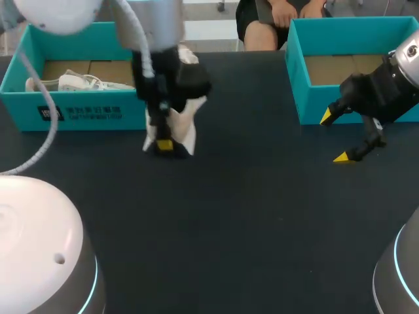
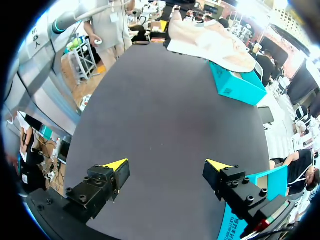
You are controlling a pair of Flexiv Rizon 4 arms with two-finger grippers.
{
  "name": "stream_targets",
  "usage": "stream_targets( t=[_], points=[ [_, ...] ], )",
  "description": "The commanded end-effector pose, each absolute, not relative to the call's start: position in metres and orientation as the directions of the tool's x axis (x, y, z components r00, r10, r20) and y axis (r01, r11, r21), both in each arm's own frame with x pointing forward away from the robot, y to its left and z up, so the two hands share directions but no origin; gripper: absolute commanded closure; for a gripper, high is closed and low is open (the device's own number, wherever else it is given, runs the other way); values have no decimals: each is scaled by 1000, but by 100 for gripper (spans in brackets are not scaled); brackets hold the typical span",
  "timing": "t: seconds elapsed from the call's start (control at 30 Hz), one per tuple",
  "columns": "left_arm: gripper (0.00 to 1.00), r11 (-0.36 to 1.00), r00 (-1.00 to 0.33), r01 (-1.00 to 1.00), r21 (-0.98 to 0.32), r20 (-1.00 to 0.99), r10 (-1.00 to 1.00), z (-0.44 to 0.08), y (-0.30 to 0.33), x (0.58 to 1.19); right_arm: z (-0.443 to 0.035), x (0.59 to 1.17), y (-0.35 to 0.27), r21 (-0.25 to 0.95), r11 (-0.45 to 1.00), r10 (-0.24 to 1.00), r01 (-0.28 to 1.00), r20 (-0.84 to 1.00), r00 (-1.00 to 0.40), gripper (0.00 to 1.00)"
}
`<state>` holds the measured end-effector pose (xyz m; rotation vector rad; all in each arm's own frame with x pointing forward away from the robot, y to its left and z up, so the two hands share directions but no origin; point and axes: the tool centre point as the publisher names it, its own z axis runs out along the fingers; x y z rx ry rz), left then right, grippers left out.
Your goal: Take the shoe out of the shoebox, open the shoe tongue, remove and reinsert the insole, then place the shoe into the shoebox
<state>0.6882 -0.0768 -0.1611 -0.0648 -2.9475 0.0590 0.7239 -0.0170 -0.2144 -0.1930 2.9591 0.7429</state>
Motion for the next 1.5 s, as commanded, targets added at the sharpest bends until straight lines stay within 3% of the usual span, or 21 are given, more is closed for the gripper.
stream_targets(
  t=[0.03, 0.3, 0.5, 0.83, 1.5],
  points=[
    [100, 995, -980, 31, -91, 193, 48, -156, -27, 708, -215, 724, -17, 462, 875, -101, -142, -113, -989, 0],
    [100, 997, -991, -65, -42, 116, -60, -156, 27, 740, -215, 724, -17, 462, 875, -101, -142, -113, -989, 0],
    [100, 998, -985, 50, -29, 161, 54, -159, 80, 767, -215, 724, -17, 462, 875, -101, -142, -113, -989, 0],
    [100, 998, -986, 68, 3, 153, 67, -152, 153, 810, -215, 724, -17, 462, 875, -101, -142, -113, -989, 0],
    [100, 997, -981, 71, 21, 183, 66, -148, 167, 826, -215, 724, -17, 462, 875, -101, -142, -113, -989, 0]
  ],
)
